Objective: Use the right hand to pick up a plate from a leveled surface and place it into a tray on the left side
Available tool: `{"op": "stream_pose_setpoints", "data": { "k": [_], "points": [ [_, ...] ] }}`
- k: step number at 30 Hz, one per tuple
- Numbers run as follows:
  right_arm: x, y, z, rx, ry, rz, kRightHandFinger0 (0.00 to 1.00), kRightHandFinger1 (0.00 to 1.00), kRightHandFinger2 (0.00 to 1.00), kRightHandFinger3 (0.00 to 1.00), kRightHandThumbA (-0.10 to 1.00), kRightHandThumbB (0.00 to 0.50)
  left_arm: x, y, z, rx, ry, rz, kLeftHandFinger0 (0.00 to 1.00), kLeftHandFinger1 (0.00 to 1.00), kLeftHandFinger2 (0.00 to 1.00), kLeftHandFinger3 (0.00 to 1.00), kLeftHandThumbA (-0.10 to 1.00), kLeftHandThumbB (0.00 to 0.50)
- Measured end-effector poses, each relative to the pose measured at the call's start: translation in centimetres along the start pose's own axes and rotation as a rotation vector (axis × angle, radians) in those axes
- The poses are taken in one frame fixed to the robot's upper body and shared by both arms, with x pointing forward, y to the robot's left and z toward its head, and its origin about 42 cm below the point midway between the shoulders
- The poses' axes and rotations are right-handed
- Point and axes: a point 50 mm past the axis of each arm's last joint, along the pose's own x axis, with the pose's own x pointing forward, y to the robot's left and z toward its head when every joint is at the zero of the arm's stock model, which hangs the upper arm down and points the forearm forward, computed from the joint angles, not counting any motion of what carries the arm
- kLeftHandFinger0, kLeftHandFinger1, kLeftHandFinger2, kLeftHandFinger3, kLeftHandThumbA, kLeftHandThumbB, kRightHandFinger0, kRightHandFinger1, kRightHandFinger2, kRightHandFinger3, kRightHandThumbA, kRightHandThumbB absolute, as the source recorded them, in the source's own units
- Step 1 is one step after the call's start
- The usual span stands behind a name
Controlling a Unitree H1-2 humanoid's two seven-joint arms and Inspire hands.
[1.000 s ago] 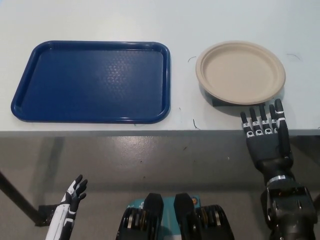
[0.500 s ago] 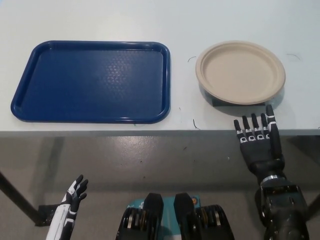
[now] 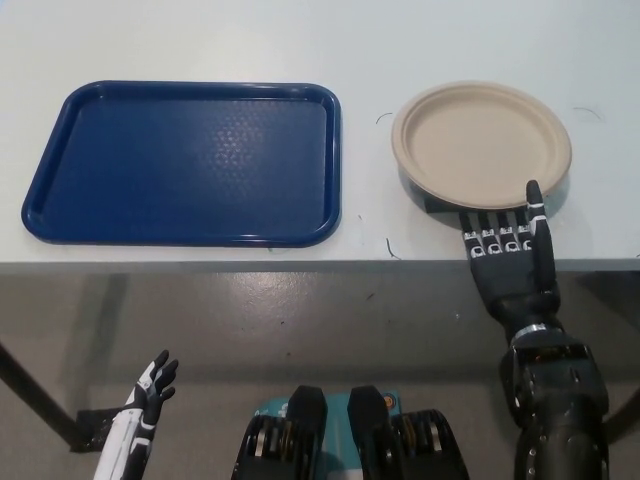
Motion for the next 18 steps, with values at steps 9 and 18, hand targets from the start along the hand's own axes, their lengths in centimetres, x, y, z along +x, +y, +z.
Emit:
{"op": "stream_pose_setpoints", "data": {
  "k": [9, 18],
  "points": [
    [0.5, 0.8, 0.1, 0.007, -0.003, 0.015, 1.0, 1.0, 1.0, 1.0, 1.0, 0.325, 0.0, 0.0, 0.0, 0.005, 0.0, -0.003, 1.0, 1.0, 1.0, 1.0, 1.0, 0.132],
    [2.1, 0.3, -0.6, 0.016, 0.025, -0.026, 1.0, 1.0, 1.0, 1.0, 1.0, 0.335, -0.1, -0.1, 0.0, 0.005, 0.0, -0.005, 1.0, 1.0, 1.0, 1.0, 1.0, 0.14]
  ]
}}
